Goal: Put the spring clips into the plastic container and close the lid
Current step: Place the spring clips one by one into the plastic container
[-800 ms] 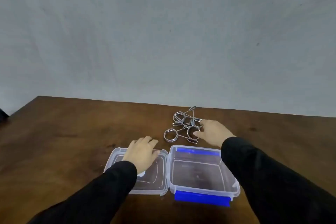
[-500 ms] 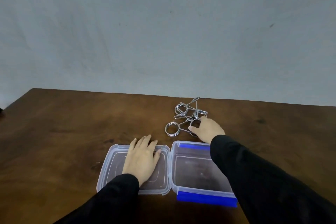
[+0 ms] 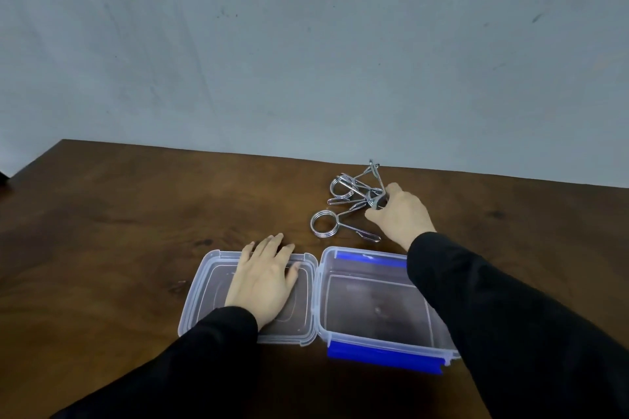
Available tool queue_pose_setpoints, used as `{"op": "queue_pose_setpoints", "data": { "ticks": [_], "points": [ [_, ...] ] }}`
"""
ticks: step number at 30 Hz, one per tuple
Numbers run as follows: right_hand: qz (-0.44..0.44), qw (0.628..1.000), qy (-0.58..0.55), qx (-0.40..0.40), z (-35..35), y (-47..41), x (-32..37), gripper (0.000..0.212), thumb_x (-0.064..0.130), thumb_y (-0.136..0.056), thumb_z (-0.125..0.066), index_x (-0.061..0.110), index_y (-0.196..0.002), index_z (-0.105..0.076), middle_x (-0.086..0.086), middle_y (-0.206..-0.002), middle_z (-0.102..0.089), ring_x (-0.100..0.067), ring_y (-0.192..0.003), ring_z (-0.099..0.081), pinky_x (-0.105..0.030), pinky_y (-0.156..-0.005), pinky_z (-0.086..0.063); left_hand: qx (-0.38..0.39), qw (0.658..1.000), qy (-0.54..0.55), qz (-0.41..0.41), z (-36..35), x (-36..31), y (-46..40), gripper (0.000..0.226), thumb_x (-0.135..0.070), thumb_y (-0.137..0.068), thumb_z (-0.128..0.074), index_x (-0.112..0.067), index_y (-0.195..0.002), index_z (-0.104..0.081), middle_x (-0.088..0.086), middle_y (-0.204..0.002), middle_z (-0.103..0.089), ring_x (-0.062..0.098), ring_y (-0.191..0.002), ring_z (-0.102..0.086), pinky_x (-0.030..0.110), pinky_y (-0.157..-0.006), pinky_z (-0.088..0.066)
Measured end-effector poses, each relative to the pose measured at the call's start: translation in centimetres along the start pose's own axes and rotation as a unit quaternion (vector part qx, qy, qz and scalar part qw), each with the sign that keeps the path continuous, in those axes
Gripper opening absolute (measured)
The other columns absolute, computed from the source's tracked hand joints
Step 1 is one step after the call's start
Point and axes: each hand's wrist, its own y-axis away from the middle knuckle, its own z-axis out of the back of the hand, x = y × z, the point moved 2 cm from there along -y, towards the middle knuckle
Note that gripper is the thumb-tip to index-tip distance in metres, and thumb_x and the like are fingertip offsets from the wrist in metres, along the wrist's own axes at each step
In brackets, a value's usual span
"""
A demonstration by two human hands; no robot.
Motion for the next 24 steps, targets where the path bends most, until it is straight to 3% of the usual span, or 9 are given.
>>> {"op": "queue_pose_setpoints", "data": {
  "ticks": [3, 5, 7, 10, 14, 21, 24],
  "points": [
    [0.124, 0.989, -0.064, 0.039, 3.9, 3.3, 0.1, 0.036, 0.03, -0.082, -0.073, 0.026, -0.115, -0.059, 0.004, -0.099, -0.063, -0.003, -0.077, -0.058, -0.027, -0.067, -0.041, -0.005, 1.0, -0.002, 0.0, 0.0, 0.1, 0.0, 0.048, -0.049, -0.1, -0.032, -0.026, -0.136, -0.055, 0.002, -0.149, -0.049, 0.018, -0.138, -0.04, 0.043, -0.117, -0.022],
    [0.205, 0.971, -0.028, 0.12, 6.0, 7.1, -0.1, 0.035, 0.031, -0.083, -0.075, 0.033, -0.113, -0.058, 0.018, -0.101, -0.056, 0.01, -0.075, -0.054, -0.015, -0.064, -0.037, -0.008, 1.0, -0.004, -0.002, 0.0, 0.1, 0.0, 0.048, -0.048, -0.1, -0.033, -0.025, -0.135, -0.056, 0.002, -0.148, -0.05, 0.019, -0.137, -0.041, 0.044, -0.117, -0.024],
    [0.246, 0.949, 0.041, 0.191, 6.4, 10.6, -0.9, 0.042, 0.038, -0.084, -0.075, 0.037, -0.121, -0.055, 0.024, -0.107, -0.051, 0.018, -0.087, -0.052, -0.012, -0.066, -0.041, -0.01, 1.0, -0.006, -0.006, -0.1, 0.1, 0.1, 0.046, -0.047, -0.1, -0.035, -0.024, -0.134, -0.057, 0.002, -0.147, -0.051, 0.02, -0.137, -0.042, 0.044, -0.117, -0.025],
    [0.266, 0.934, 0.095, 0.217, 4.8, 13.0, -2.9, 0.048, 0.042, -0.082, -0.072, 0.036, -0.127, -0.057, 0.024, -0.114, -0.051, 0.007, -0.094, -0.055, -0.016, -0.079, -0.045, -0.016, 1.0, -0.006, -0.006, -0.1, 0.2, 0.2, 0.045, -0.045, -0.1, -0.037, -0.024, -0.133, -0.058, 0.003, -0.146, -0.052, 0.02, -0.136, -0.043, 0.044, -0.116, -0.025],
    [0.244, 0.929, 0.144, 0.239, 2.9, 12.8, -4.2, 0.053, 0.038, -0.085, -0.068, 0.031, -0.136, -0.054, 0.011, -0.131, -0.057, -0.01, -0.112, -0.058, -0.031, -0.093, -0.054, -0.015, 1.0, -0.008, -0.006, -0.1, 0.1, 0.1, 0.045, -0.046, -0.099, -0.037, -0.024, -0.132, -0.059, 0.003, -0.146, -0.053, 0.02, -0.136, -0.044, 0.044, -0.116, -0.025],
    [0.235, 0.921, 0.209, 0.23, -0.3, 11.9, -4.4, 0.05, 0.032, -0.091, -0.071, 0.026, -0.139, -0.054, 0.001, -0.131, -0.058, -0.018, -0.111, -0.061, -0.03, -0.091, -0.056, -0.013, 1.0, -0.005, -0.005, -0.2, 0.3, 0.0, 0.046, -0.048, -0.1, -0.036, -0.025, -0.133, -0.058, 0.003, -0.147, -0.052, 0.021, -0.136, -0.044, 0.044, -0.117, -0.024],
    [0.218, 0.916, 0.236, 0.24, 1.0, 12.1, -3.7, 0.051, 0.046, -0.09, -0.069, 0.025, -0.135, -0.058, 0.001, -0.129, -0.061, -0.019, -0.111, -0.062, -0.034, -0.09, -0.057, -0.019, 1.0, -0.003, -0.008, -0.4, 0.5, 0.1, 0.045, -0.046, -0.099, -0.037, -0.024, -0.131, -0.06, 0.003, -0.145, -0.054, 0.021, -0.135, -0.045, 0.044, -0.116, -0.026]
  ]
}}
